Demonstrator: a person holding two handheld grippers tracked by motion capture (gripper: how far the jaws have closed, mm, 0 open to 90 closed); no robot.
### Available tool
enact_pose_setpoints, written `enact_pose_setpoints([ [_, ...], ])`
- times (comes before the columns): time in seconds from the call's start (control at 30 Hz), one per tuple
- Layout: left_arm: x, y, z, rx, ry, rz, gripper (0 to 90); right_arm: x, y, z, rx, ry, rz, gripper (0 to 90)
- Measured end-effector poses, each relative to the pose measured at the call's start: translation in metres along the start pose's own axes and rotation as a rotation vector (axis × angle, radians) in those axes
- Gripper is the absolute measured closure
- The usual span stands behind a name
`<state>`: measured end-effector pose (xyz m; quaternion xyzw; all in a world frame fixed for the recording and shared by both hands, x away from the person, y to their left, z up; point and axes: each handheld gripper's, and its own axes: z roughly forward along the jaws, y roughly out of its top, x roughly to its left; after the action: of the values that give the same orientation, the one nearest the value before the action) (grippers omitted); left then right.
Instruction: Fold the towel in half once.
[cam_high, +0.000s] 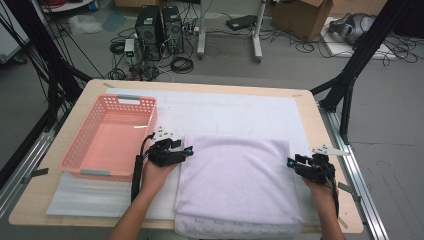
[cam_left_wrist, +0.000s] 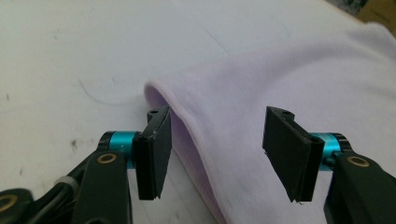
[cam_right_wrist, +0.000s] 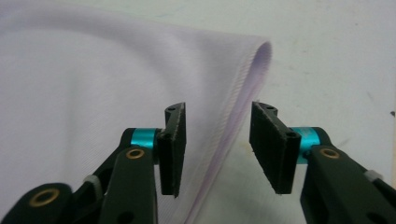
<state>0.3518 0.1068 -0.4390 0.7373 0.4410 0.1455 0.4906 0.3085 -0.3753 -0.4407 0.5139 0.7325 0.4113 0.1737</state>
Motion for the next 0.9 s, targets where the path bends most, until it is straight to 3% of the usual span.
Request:
enact_pose_setpoints([
  [0.17,0.009,0.005,0.014,0.044,0.023,-0.015,44.6,-0.006,0.011,0.019,0.061,-0.035,-0.016,52.5],
  [0.37,0.015,0.005,0.029,0.096,0.036,-0.049,44.8,-0.008,0.017,0.027,0.082,-0.038,-0.023,52.8],
  [0.53,0.012,0.006,0.032,0.119,0.059,-0.001,46.5,-0.005,0.018,0.029,0.095,-0.06,-0.061,55.6],
  [0.67,0.008,0.006,0.033,0.127,0.12,0.046,60.0,-0.001,0.022,0.031,0.123,-0.05,-0.096,69.0],
  [0.73,0.009,0.007,0.032,0.13,0.104,0.044,68.3,0.0,0.024,0.032,0.132,-0.042,-0.084,74.0],
  [0.77,0.009,0.006,0.033,0.126,0.062,0.023,80.5,-0.001,0.024,0.033,0.136,-0.025,-0.068,78.0],
  [0.8,0.006,0.006,0.034,0.127,0.079,0.025,85.2,-0.001,0.024,0.033,0.133,-0.016,-0.06,81.3],
  [0.83,0.006,0.006,0.034,0.124,0.082,0.025,85.5,-0.002,0.024,0.033,0.133,-0.006,-0.046,83.1],
  [0.9,0.009,0.006,0.033,0.125,0.071,-0.029,85.9,-0.002,0.023,0.033,0.132,0.001,-0.031,84.8],
])
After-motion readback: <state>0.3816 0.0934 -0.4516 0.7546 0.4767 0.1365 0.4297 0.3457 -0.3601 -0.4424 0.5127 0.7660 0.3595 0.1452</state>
